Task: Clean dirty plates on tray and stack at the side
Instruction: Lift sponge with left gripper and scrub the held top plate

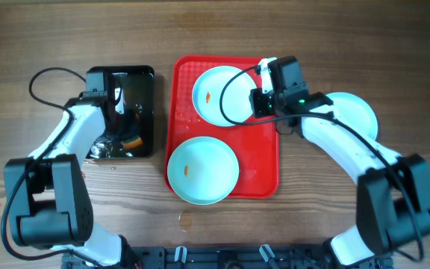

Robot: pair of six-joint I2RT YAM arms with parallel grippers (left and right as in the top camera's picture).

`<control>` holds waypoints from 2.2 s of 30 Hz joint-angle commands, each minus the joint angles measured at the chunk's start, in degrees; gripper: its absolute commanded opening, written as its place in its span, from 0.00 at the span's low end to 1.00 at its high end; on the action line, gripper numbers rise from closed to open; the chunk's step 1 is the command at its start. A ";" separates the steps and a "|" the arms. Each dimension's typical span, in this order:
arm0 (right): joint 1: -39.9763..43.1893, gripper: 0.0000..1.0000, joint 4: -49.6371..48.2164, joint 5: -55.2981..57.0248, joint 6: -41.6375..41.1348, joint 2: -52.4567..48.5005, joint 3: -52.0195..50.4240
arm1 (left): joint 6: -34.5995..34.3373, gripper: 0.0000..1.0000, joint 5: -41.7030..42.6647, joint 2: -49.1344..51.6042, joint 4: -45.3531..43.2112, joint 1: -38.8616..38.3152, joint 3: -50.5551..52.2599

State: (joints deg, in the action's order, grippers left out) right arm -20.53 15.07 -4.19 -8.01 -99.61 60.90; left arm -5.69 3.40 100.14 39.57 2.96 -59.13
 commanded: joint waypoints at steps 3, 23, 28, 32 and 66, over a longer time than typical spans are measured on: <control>-0.02 0.34 -4.44 3.26 -2.69 -5.84 0.87 | -0.76 0.04 6.32 -5.97 3.15 -0.87 -9.33; -0.02 0.05 -1.62 4.87 -7.10 -11.56 0.87 | -8.68 0.04 12.20 -5.49 -15.13 -18.71 -11.63; -0.02 0.04 -0.72 4.90 -9.14 -11.54 0.87 | -13.73 0.04 12.22 -2.47 -13.79 -20.87 -11.58; -0.02 0.04 -0.87 4.85 -11.72 -11.54 0.87 | -17.20 0.04 12.20 0.33 -13.70 -23.26 -11.58; -0.02 0.04 1.07 4.87 -11.50 -11.54 0.87 | -13.81 0.04 -17.16 17.31 -3.78 -23.04 -14.53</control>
State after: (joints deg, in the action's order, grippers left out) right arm -21.04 14.24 -2.96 -19.68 -110.02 62.43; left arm -22.59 3.73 114.43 31.53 -22.17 -73.91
